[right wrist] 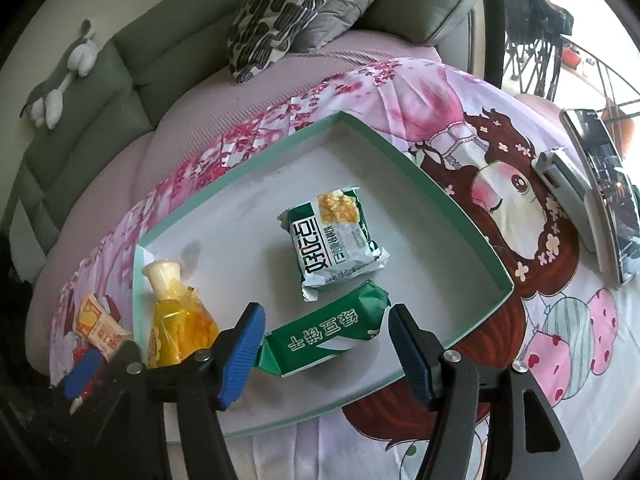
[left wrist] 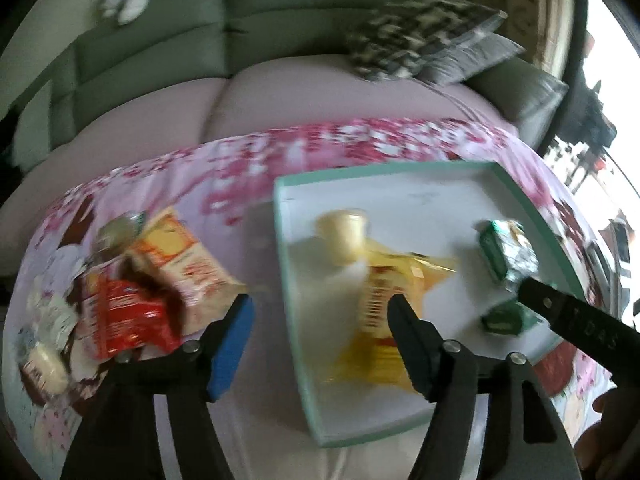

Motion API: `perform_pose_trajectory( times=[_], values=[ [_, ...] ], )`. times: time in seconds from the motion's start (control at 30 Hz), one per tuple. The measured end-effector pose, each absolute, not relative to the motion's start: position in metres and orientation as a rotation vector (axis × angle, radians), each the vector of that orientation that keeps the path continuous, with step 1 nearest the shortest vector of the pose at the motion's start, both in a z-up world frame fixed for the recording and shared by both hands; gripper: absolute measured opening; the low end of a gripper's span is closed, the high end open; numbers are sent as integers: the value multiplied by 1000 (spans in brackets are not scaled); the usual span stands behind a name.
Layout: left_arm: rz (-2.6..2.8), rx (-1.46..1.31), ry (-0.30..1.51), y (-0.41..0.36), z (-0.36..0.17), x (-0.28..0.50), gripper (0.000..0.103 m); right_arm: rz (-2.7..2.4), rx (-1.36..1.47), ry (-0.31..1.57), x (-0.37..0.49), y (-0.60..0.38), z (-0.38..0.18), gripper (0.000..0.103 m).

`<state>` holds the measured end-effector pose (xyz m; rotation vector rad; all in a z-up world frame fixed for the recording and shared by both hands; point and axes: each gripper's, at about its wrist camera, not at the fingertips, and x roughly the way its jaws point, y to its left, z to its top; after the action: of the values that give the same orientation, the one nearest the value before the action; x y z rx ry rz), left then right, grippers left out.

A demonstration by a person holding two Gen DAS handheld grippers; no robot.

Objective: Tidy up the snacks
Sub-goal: 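Carry both packs into the tray and open both tools to release, then move both tools back over the remaining snacks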

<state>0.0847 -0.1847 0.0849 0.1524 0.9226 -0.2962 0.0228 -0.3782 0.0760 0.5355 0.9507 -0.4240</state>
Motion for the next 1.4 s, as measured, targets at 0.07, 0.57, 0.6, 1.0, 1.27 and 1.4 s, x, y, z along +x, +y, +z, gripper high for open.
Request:
perform_pose_trajectory(
  times=[0.07, 0.57, 0.6, 1.0, 1.27, 1.4],
  values=[
    [-256, 130, 931, -174, 83, 88, 78, -417, 524, 950, 24, -376, 76, 89],
    [-65, 46, 872, -130, 80, 96, 99, -386, 515, 929, 26, -369, 76, 103],
    [-69, 46, 873, -130, 80, 96, 99, -382, 515, 928, 26, -369, 75, 103],
    [-76, 39, 864, -125, 84, 95, 99, -330, 470, 850, 28, -357, 85, 103],
    [0, 12, 829, -90, 97, 94, 99, -304, 447, 842, 34, -335, 92, 103],
    [111, -6, 818, -52, 102, 94, 99, -228, 438, 845, 42, -307, 93, 103]
  ],
)
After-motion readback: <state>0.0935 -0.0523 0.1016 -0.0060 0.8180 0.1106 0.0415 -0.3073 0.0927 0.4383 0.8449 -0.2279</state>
